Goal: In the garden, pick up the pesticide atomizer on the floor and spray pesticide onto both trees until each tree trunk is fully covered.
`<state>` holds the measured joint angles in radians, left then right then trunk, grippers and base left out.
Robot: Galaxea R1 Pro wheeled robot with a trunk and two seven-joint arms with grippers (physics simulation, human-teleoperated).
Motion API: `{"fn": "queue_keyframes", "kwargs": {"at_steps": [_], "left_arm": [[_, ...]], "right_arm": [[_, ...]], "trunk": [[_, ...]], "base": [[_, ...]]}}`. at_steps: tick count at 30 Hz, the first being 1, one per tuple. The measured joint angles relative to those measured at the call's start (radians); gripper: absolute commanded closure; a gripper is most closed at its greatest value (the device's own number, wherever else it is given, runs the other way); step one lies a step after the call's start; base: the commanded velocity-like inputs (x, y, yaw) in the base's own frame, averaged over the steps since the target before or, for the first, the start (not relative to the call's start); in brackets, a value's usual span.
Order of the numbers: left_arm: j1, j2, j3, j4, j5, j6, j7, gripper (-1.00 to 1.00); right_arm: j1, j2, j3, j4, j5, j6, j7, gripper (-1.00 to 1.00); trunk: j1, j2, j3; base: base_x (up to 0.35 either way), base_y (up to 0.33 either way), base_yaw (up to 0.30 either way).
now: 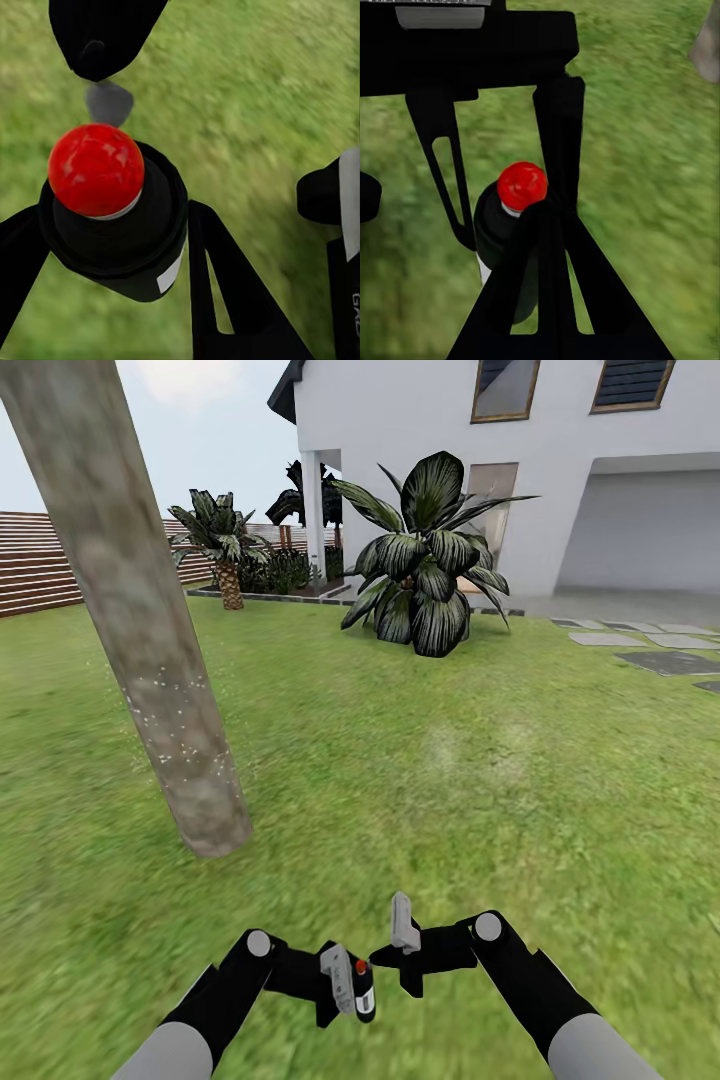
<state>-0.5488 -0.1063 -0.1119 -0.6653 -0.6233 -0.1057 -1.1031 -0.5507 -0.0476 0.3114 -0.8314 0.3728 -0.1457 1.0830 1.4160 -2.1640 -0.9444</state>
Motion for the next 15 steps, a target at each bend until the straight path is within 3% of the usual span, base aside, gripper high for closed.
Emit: {"fn": "queue_keyframes", "kwargs": {"at_steps": [4,10,11,12,15], "left_arm": [[-0.007,0.022,0.001,0.008,-0.012,0.002,0.000,1.00],[-0.010,0.183,0.005,0.009,-0.041,0.015,0.003,1.00],[-0.003,0.219,0.062,0.008,-0.038,0.015,0.050,1.00],[0.001,0.275,0.108,0.009,-0.044,0.016,0.098,1.00],[0.005,0.275,0.248,0.041,-0.043,0.011,0.230,1.00]], "right_arm": [[0.000,0.000,0.000,0.000,0.000,0.000,0.000,1.00],[0.000,0.000,-0.001,-0.002,0.000,0.000,0.002,1.00],[0.000,-0.001,-0.001,0.002,0.000,-0.001,0.000,1.00],[0.000,-0.002,-0.002,0.003,0.000,-0.001,0.000,1.00],[0.002,-0.003,-0.006,0.082,-0.002,-0.003,-0.013,1.00]], "trunk": [[0.000,0.000,0.000],[0.000,0.000,0.000],[0.000,0.000,0.000],[0.000,0.000,0.000],[0.000,0.000,0.000]], "base": [[0.000,0.000,0.000],[0.000,0.000,0.000],[0.000,0.000,0.000],[0.000,0.000,0.000],[0.000,0.000,0.000]]}}
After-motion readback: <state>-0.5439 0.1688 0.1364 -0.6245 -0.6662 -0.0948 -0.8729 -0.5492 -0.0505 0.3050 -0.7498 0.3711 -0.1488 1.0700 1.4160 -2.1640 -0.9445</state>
